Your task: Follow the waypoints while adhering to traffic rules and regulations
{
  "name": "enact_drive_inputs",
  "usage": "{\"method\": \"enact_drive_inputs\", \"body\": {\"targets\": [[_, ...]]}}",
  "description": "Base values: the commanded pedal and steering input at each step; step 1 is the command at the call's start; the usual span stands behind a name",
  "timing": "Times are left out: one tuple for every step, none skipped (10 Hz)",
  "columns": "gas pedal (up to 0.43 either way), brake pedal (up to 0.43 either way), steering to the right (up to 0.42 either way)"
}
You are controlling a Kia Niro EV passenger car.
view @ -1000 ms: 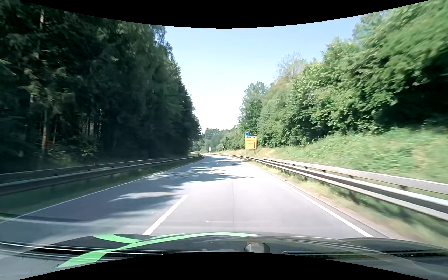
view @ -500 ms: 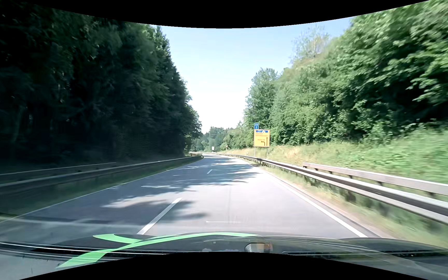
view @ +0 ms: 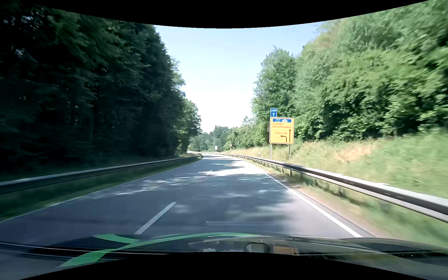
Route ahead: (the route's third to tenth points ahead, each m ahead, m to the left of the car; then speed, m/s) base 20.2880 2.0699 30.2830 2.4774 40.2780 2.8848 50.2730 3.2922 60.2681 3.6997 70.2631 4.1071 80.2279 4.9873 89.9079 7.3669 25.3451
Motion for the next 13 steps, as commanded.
{"method": "enact_drive_inputs", "body": {"targets": [[0.189,0.0,-0.013],[0.189,0.0,-0.012],[0.177,0.0,-0.012],[0.15,0.0,-0.012],[0.15,0.0,-0.012],[0.177,0.0,-0.012],[0.197,0.0,-0.012],[0.22,0.0,-0.012],[0.228,0.0,-0.012],[0.228,0.0,-0.014],[0.26,0.0,-0.015],[0.268,0.0,-0.015],[0.268,0.0,-0.015]]}}
